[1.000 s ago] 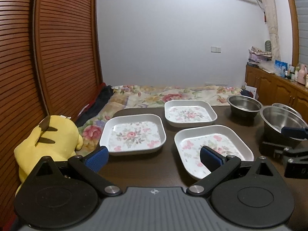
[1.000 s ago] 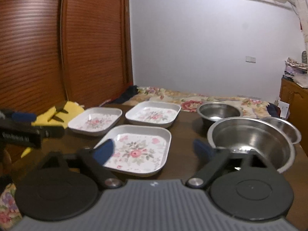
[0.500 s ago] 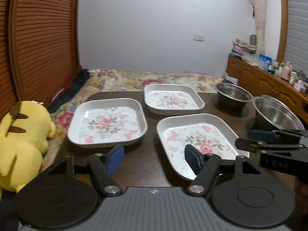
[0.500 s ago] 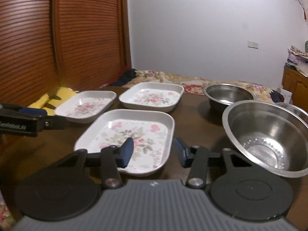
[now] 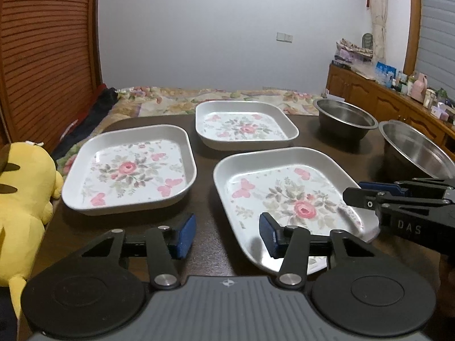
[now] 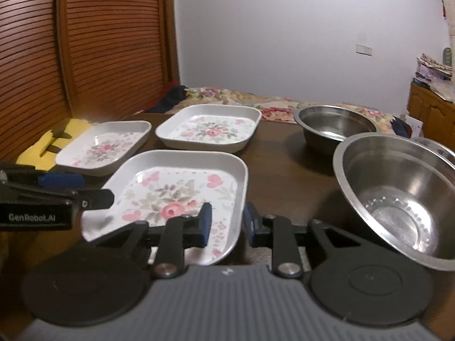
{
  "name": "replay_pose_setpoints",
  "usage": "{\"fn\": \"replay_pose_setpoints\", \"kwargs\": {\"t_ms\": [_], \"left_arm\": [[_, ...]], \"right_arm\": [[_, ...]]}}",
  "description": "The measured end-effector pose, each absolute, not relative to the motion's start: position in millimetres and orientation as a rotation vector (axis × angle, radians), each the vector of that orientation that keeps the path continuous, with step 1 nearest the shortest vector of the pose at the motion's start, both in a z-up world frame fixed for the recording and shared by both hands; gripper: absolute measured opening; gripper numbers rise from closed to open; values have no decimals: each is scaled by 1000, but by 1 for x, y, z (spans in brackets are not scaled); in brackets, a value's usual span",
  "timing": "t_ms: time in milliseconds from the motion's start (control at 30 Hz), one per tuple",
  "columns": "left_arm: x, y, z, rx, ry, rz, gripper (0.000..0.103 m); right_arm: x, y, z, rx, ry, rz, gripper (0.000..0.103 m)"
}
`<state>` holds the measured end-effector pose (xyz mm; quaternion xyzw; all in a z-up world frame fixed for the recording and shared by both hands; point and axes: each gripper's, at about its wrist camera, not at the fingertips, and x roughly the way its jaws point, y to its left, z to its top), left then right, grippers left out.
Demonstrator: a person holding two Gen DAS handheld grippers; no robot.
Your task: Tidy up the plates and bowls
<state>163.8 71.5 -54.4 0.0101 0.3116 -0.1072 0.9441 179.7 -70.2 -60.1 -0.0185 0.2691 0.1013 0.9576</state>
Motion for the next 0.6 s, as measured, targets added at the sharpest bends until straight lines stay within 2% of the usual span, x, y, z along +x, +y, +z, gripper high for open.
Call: {"fn": "replay_pose_setpoints", "kwargs": {"t_ms": [33,100,233,400,533,567,600], "left_arm": [[164,72,-55,11,637,-220,51],[166,72,-56,-4,645,-222,42],[170,73,-58,-32,654,-228,35],[176,74,-59,-54,659,-216,19],[177,73,-59,-60,659,-217,16],[176,73,-59,-64,660,-221,13],[176,73,-60,-66,659,-224,12]], "right_arm": [[181,-70,-61,-31,550,205,21],[182,-70,-61,-25,552,204,20],[186,-73,-63,-13,565,198,20],[194,-76,-66,15,586,190,20],[198,-78,-66,38,592,189,19],[199,-78,-66,43,593,191,17],[199,-79,-66,49,595,197,9]]}}
